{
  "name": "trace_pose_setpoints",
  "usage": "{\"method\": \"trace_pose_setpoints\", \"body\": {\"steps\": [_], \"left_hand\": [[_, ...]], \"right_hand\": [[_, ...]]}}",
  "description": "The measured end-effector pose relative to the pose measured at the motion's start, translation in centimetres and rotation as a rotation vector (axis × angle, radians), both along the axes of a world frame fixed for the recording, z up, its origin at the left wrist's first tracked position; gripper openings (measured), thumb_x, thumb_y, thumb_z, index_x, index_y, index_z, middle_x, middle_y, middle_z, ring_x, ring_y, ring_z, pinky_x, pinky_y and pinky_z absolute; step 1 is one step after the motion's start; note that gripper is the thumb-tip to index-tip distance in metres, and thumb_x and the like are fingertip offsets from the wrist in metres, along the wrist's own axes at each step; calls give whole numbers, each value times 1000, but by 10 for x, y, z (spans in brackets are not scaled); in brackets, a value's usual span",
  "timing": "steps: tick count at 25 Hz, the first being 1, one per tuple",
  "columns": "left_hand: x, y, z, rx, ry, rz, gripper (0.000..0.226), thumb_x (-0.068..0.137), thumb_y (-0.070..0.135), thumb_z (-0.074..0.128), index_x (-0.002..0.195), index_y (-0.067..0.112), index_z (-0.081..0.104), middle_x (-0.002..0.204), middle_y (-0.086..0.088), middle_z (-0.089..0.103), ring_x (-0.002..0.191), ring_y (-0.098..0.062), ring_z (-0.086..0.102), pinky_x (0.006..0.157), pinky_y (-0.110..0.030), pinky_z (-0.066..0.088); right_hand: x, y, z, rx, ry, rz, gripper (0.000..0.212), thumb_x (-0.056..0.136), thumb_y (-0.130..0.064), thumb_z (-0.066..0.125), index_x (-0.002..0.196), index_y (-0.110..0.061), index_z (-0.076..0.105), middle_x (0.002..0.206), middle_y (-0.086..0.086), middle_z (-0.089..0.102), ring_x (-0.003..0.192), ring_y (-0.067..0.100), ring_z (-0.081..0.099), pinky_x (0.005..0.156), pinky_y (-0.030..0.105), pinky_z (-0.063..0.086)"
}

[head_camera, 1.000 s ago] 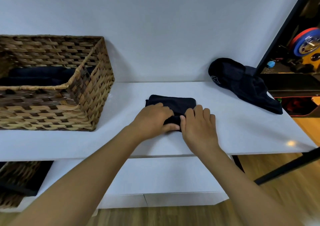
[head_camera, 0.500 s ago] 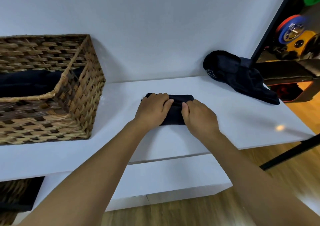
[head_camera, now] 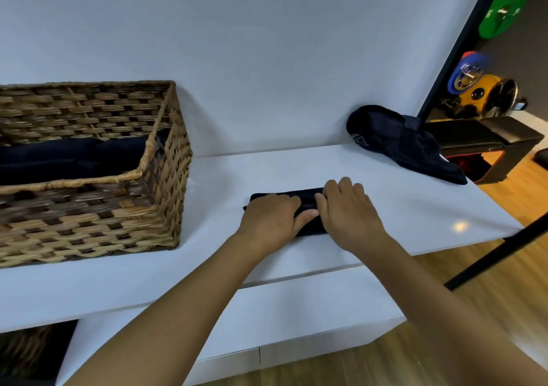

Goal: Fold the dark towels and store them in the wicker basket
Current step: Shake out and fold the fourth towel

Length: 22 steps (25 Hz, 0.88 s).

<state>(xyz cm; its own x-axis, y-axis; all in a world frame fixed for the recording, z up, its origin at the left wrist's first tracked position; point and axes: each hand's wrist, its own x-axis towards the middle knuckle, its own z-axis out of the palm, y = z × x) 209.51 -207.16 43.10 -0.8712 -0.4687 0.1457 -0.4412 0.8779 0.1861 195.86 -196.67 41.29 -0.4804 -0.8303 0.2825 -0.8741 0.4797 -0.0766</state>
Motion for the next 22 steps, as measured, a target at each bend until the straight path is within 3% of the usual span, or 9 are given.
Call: {"method": "trace_pose_setpoints", "body": {"steps": [3, 6, 10, 13, 16, 17, 20, 21, 22], "left_hand": [[-8, -15, 1, 200, -75, 37, 58, 104, 58, 19, 72, 21, 50, 74, 3, 58, 75, -22, 56, 68, -36, 43], [-18, -29, -2, 187, -113, 33, 57, 107, 46, 14, 91, 20, 61, 86, 1, 55, 91, -26, 51, 76, -39, 37], [-15, -23, -13, -161, 155, 20, 31, 103, 30, 32, 88, 18, 56, 82, 0, 54, 79, -27, 53, 67, -36, 28], [-2, -9, -32, -383, 199, -36, 39, 94, 49, 47, 95, 13, 62, 85, -2, 58, 74, -26, 51, 66, -37, 32], [-8, -16, -15, -270, 5, -17, 50, 90, 63, 54, 98, 14, 58, 88, 2, 55, 78, -23, 47, 66, -34, 27], [-15, -22, -5, -198, -70, 13, 49, 93, 64, 50, 96, 16, 54, 89, 4, 52, 79, -22, 46, 65, -34, 28], [-37, -39, 13, 114, -160, 188, 53, 95, 69, 39, 85, 18, 47, 85, 5, 57, 75, -21, 53, 62, -34, 37], [-42, -43, 15, 223, -162, 255, 54, 95, 69, 38, 81, 18, 47, 83, 4, 59, 74, -21, 55, 62, -34, 39], [-45, -46, 16, 306, -155, 310, 53, 95, 68, 37, 79, 18, 46, 82, 2, 59, 74, -22, 57, 63, -34, 42]], "right_hand": [[12, 6, -15, -192, 131, -2, 44, 101, -36, 27, 84, -9, 57, 82, 9, 52, 71, 29, 47, 61, 41, 39], [6, -2, -13, -236, 131, 23, 42, 100, -32, 31, 70, -12, 53, 68, 4, 50, 61, 26, 47, 56, 36, 34], [-7, -19, 5, -100, -105, -31, 47, 102, -37, 32, 61, -16, 42, 60, -2, 48, 56, 23, 49, 52, 33, 37], [-27, -38, 14, 65, -381, -98, 51, 102, -40, 37, 59, -13, 43, 60, 1, 50, 54, 21, 46, 53, 32, 34], [-48, -61, 25, 162, -613, -114, 46, 99, -40, 41, 62, -14, 35, 59, 1, 41, 55, 21, 39, 54, 32, 32], [-48, -67, 24, 118, -585, -100, 44, 100, -40, 42, 64, -15, 38, 63, 1, 42, 61, 22, 41, 56, 33, 33], [-40, -68, 12, -295, -176, -29, 27, 98, -30, 51, 78, -12, 50, 85, 3, 48, 78, 24, 45, 66, 38, 40], [-34, -66, 9, -366, -192, 13, 26, 98, -29, 52, 79, -12, 49, 89, 3, 47, 76, 24, 47, 66, 39, 43], [-27, -65, 6, -387, -338, 40, 27, 100, -29, 52, 79, -12, 46, 91, 1, 46, 72, 21, 49, 64, 36, 45]]}}
